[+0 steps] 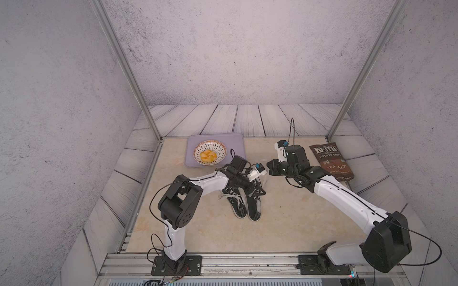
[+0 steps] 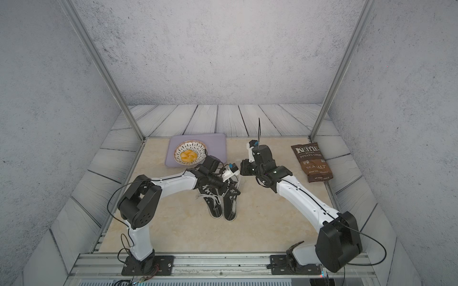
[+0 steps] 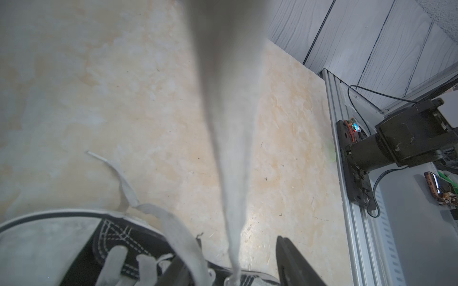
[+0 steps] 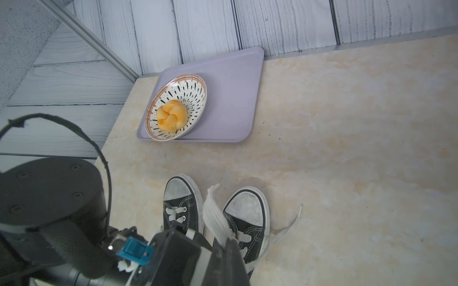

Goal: Tie the shoes
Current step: Cross the shoelace with the shoelace.

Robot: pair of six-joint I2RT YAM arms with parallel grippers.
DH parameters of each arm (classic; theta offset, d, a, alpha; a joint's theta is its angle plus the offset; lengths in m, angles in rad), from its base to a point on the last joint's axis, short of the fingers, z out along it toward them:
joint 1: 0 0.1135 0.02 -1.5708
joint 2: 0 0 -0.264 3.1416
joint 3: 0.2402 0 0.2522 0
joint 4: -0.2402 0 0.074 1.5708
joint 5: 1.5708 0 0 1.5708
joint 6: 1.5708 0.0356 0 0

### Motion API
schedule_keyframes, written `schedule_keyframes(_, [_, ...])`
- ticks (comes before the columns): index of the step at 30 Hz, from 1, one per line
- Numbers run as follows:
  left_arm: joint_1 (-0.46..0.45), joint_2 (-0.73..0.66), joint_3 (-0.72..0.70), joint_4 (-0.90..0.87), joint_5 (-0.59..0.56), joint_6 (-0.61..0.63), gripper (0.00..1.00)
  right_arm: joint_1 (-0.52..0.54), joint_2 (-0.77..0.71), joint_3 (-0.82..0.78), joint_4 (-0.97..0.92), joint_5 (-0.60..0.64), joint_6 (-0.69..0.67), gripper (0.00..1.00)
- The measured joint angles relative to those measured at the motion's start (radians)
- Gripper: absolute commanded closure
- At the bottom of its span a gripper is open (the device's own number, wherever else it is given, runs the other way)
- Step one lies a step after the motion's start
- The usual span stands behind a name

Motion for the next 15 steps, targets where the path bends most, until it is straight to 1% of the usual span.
schedule_keyframes(2, [-0.002, 0.001, 0.002, 0.000, -0.004, -0.003, 0.68, -0.001, 0.000, 0.008, 0.000, 0.000, -0.002, 1.00])
schedule_keyframes(5, [-0.002, 0.001, 0.002, 0.006, -0.016, 0.002, 0.83, -0.003, 0.000, 0.009, -0.001, 0.000, -0.005, 1.00])
schedule_keyframes(10, [-0.002, -0.005, -0.019, 0.034, -0.035, 0.000, 0.94, -0.016, 0.002, 0.009, -0.001, -0.008, -0.006, 1.00])
schedule_keyframes(15, [-0.002, -0.037, -0.087, 0.069, -0.031, -0.016, 0.96, -0.049, 0.057, 0.009, 0.023, -0.063, -0.003, 1.00])
